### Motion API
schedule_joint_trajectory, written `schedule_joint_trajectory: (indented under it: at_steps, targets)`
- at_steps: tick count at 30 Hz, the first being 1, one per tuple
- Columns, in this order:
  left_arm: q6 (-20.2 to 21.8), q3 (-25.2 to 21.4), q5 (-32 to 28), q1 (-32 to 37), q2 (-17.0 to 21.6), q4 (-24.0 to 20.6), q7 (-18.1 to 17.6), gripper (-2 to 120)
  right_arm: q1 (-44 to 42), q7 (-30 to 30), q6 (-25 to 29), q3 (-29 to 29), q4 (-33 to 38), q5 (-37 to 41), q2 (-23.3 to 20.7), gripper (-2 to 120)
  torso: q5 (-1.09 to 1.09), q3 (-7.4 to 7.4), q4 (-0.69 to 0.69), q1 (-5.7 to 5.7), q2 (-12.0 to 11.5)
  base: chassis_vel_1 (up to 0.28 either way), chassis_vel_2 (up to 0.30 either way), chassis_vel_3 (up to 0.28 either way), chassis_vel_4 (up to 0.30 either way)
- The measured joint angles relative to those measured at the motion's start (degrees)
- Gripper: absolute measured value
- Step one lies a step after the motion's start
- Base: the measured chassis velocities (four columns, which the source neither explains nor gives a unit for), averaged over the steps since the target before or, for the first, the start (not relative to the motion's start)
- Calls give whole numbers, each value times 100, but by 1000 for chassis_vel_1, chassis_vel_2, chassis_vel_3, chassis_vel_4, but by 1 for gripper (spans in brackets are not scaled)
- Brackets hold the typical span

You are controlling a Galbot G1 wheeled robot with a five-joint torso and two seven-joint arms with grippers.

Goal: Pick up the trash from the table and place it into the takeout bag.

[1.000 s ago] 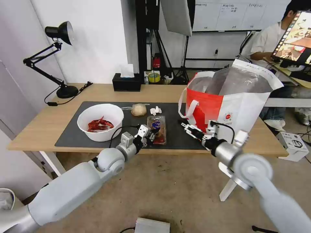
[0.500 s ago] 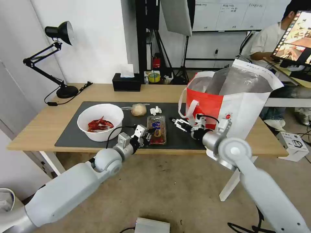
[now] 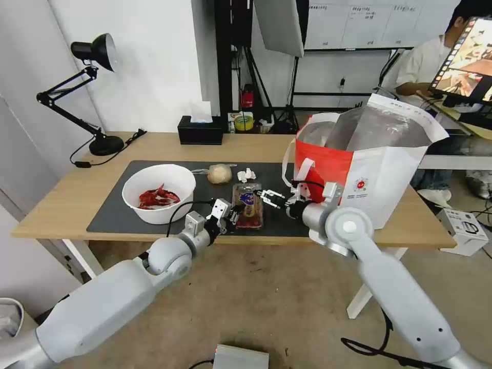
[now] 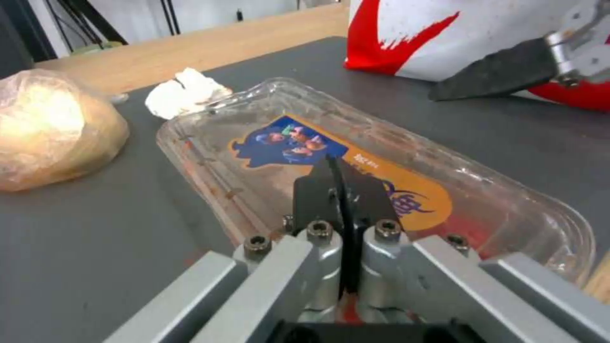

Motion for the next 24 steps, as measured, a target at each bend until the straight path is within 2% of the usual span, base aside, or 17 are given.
schedule_joint_trajectory:
  at_steps: [24]
  targets:
    - [-90, -49, -25, 82, 24, -75, -69, 0, 595, 264, -394, -385, -799, -69, 524, 100, 0, 0, 0, -1, 0, 0, 0, 0, 0]
